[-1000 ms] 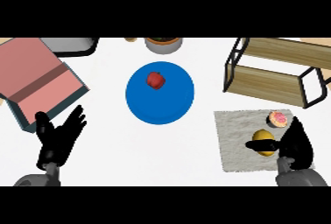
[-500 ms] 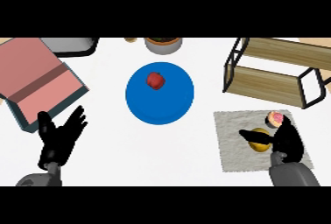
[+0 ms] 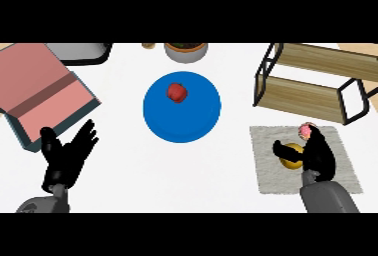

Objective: Pick the lemon from the placemat and place it in the tiered shelf

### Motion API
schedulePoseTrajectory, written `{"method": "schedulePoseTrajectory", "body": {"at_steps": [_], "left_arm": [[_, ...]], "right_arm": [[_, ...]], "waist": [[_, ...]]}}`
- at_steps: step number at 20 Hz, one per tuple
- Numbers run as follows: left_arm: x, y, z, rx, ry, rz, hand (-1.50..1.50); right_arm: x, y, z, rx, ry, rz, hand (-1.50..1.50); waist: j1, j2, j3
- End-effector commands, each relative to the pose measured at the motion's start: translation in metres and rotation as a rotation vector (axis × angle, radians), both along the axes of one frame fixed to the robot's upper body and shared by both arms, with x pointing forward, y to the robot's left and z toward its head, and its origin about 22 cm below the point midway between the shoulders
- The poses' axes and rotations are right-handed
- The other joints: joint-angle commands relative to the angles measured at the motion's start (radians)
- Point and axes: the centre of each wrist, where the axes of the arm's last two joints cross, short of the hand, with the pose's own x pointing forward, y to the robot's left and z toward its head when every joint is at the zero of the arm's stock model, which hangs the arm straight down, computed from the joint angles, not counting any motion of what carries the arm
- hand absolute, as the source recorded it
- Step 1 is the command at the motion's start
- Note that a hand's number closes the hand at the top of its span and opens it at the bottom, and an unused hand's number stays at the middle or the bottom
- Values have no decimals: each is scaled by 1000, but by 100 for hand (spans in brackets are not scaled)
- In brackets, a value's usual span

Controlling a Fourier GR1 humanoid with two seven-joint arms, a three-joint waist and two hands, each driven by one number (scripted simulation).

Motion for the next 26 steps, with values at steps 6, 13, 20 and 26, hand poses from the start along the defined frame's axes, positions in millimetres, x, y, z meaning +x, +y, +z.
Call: {"method": "schedulePoseTrajectory", "body": {"at_steps": [6, 13, 20, 26], "left_arm": [[-1, -2, 0, 6, 5, 7, 0], [-11, -8, -5, -3, 24, -11, 0], [-1, 20, 11, -5, 2, 13, 0], [-6, -4, -4, 15, 9, 0, 0]], "right_arm": [[-1, 51, 35, -43, -157, 302, 150], [-21, 96, 91, -29, -317, 810, 150], [-56, 79, 199, -130, -567, 649, 150], [-70, 64, 274, -169, -625, 552, 150]], "waist": [[-1, 9, 14], [-6, 2, 14], [-19, 2, 13], [-6, 7, 13]]}}
